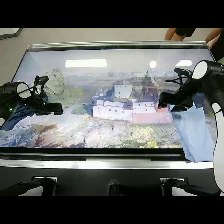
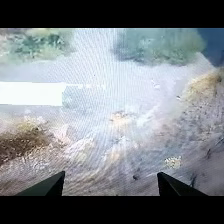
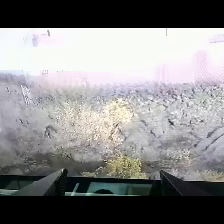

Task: Fold the shirts.

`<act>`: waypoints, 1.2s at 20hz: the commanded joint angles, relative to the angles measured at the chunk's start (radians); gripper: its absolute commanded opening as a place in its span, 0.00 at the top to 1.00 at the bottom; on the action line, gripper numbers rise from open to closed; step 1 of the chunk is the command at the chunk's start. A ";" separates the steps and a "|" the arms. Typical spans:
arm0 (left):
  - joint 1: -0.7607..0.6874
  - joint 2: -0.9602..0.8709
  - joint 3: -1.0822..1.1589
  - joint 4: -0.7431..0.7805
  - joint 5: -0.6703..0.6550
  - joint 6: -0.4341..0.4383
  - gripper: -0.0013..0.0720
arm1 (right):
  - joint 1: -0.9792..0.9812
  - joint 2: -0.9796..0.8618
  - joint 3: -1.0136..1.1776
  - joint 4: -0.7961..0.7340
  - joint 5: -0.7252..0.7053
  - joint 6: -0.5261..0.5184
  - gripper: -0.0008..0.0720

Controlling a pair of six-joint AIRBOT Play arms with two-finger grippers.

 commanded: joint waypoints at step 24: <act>-0.002 -0.011 0.000 -0.034 0.137 0.000 0.01 | 0.000 -0.001 0.000 -0.023 -0.204 0.000 0.03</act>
